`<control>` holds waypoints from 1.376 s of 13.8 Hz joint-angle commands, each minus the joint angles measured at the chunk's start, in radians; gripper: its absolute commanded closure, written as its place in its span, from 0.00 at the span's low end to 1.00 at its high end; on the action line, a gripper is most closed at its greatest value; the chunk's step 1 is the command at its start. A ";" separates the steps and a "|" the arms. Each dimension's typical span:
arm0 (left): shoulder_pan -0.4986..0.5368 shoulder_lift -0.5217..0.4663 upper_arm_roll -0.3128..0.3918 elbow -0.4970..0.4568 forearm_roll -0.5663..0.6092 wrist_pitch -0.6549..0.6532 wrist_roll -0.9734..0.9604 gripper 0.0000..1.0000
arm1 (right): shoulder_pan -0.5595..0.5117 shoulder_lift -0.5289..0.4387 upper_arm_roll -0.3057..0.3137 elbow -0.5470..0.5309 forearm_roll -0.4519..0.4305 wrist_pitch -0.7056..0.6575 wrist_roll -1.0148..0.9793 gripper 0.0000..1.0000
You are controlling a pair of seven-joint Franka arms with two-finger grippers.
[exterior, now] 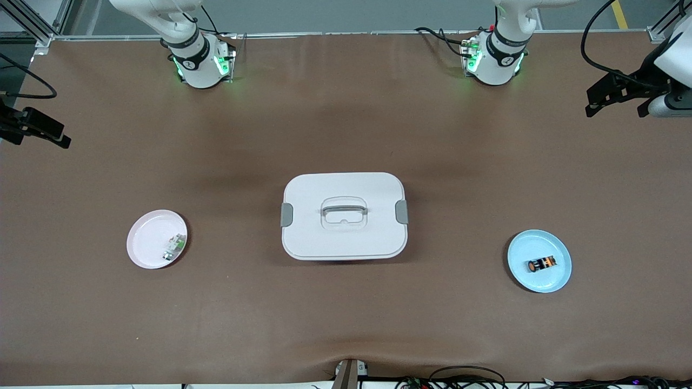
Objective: Transfer orange switch to right arm and place
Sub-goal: 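Move the left gripper down toward the orange switch on the blue plate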
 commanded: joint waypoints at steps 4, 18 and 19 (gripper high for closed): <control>0.007 0.015 0.003 0.022 0.006 -0.006 0.011 0.00 | -0.006 -0.020 0.005 -0.023 -0.011 0.011 -0.005 0.00; 0.116 0.339 0.003 -0.029 0.018 0.320 -0.012 0.00 | -0.007 -0.019 0.005 -0.023 -0.009 0.011 -0.005 0.00; 0.125 0.366 0.002 -0.038 0.021 0.352 -0.021 0.00 | -0.006 -0.020 0.005 -0.023 -0.009 0.011 -0.005 0.00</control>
